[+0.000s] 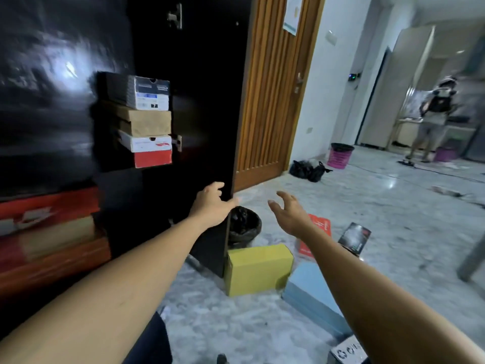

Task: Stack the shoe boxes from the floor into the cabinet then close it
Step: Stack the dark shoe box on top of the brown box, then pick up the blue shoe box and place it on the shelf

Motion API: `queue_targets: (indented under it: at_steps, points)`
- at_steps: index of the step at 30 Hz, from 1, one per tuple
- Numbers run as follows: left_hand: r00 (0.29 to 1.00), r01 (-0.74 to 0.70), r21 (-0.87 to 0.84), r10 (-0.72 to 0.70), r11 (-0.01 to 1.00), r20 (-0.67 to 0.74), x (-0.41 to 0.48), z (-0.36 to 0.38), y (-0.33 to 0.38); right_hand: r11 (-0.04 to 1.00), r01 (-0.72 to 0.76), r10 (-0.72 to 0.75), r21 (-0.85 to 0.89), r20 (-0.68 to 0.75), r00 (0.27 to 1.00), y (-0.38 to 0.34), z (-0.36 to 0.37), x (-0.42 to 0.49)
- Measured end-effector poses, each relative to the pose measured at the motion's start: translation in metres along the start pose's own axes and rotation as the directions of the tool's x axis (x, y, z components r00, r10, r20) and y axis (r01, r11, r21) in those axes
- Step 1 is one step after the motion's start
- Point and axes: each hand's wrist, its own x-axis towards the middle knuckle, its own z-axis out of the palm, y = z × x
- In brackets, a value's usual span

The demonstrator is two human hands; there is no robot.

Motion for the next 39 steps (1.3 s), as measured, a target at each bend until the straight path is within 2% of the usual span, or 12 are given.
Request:
queue_targets:
  at_steps: [7,11,17,23,28,31,39]
  points:
    - [0.966,0.084,-0.093,-0.059,0.992,0.251,-0.044,0.122,-0.016,0.975,-0.222,0.219,-0.021,-0.09,0.972,0.101,-0.027,-0.066]
    - [0.952,-0.025,-0.069,0.045,0.997,0.302,-0.041,0.172,0.0,0.93,-0.367,0.362,0.006,-0.174,0.916,0.153,-0.045,-0.105]
    - [0.866,-0.152,0.02,0.124,0.988,0.484,-0.042,0.241,0.009,0.829,-0.56,0.544,0.009,-0.251,0.801,0.224,-0.065,-0.154]
    - [0.787,-0.225,0.132,0.1,0.965,0.609,-0.029,0.298,-0.004,0.769,-0.639,0.625,0.017,-0.228,0.746,0.28,-0.055,-0.165]
    - [0.771,-0.175,0.214,-0.002,0.961,0.637,0.002,0.343,-0.035,0.759,-0.646,0.65,0.077,-0.123,0.75,0.331,-0.02,-0.145]
    - [0.778,-0.157,0.268,-0.047,0.95,0.626,0.033,0.382,-0.077,0.748,-0.654,0.663,0.115,-0.088,0.743,0.365,0.003,-0.125]
    - [0.784,-0.053,0.184,-0.074,0.981,0.616,0.071,0.464,-0.165,0.705,-0.657,0.697,0.268,-0.091,0.711,0.447,0.067,-0.062]
